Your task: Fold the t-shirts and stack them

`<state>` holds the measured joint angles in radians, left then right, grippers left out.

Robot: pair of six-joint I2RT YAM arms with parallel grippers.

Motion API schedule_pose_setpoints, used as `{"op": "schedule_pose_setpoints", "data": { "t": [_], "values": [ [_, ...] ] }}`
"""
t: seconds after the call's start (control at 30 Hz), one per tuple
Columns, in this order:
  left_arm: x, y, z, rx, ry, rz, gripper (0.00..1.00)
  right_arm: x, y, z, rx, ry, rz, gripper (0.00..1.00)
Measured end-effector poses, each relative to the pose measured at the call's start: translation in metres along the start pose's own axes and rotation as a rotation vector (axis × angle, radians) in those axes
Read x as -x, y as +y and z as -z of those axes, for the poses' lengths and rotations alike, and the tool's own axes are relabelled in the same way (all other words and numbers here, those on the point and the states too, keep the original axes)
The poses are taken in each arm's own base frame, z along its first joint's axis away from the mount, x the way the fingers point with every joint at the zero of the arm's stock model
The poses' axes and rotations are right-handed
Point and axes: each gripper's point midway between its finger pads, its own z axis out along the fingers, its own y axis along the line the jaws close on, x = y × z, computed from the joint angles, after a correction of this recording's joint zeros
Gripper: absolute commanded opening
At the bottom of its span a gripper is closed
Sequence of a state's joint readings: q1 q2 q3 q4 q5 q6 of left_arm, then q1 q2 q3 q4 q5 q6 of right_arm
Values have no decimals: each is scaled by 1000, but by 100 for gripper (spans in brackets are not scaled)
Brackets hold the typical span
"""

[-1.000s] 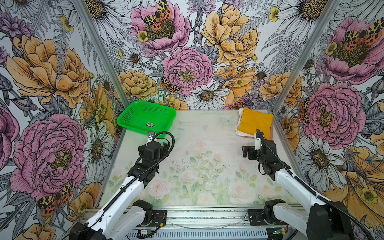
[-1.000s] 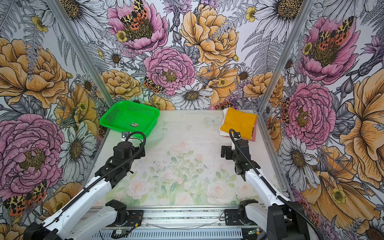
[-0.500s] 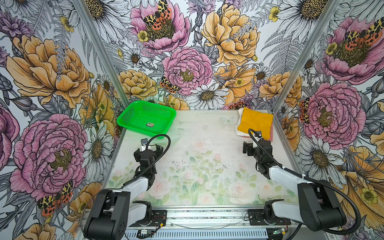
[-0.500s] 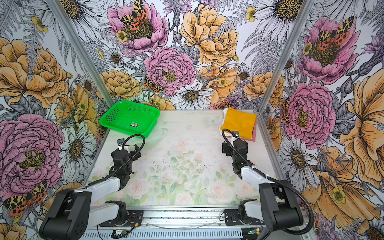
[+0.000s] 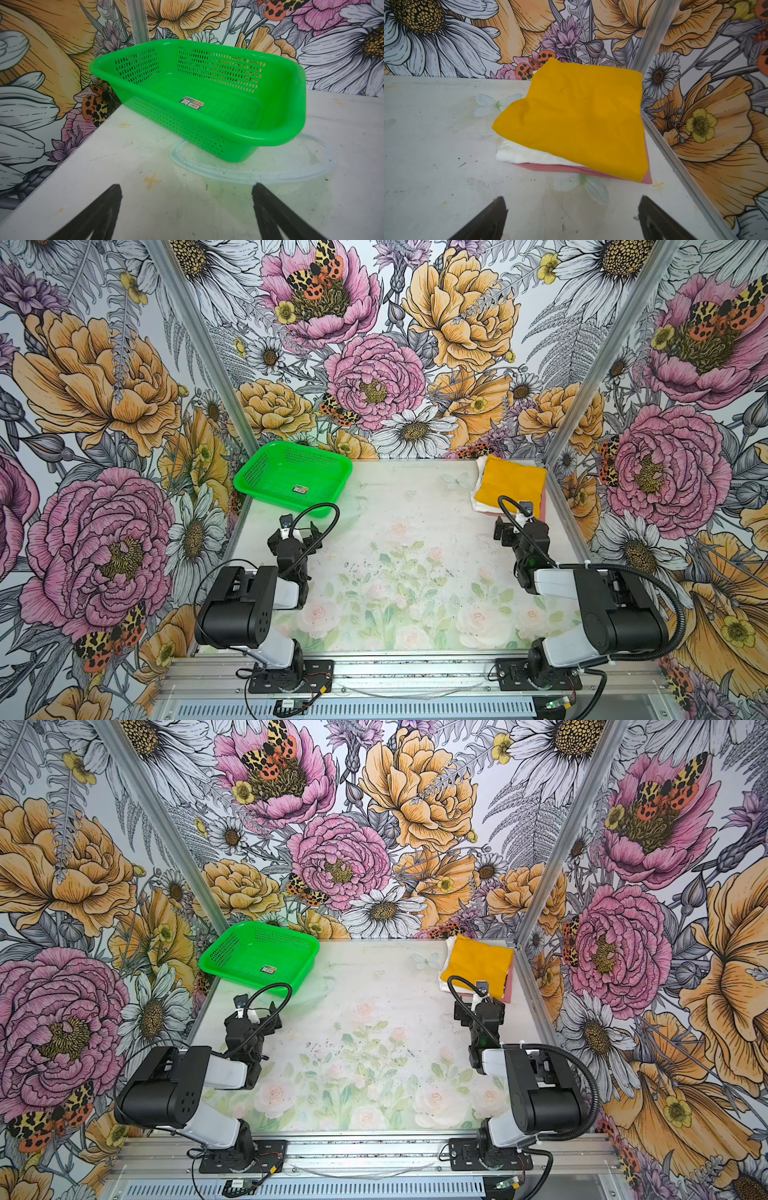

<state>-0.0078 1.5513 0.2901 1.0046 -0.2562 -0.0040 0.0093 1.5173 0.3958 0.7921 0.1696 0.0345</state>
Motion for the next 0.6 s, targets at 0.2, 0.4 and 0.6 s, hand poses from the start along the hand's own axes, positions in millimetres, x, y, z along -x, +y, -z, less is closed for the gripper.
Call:
{"op": "schedule_pose_setpoints", "data": {
  "t": [0.2, 0.4, 0.6],
  "values": [
    [22, -5, -11, -11, -41, 12, 99, -2, 1, -1, 13, -7, -22, 99],
    [16, -6, -11, -15, -19, 5, 99, 4, -2, 0, -8, -33, -44, 100],
    [14, -8, -11, -19, -8, 1, 99, 5, -11, 1, -56, -44, -69, 100]
  ]
}}
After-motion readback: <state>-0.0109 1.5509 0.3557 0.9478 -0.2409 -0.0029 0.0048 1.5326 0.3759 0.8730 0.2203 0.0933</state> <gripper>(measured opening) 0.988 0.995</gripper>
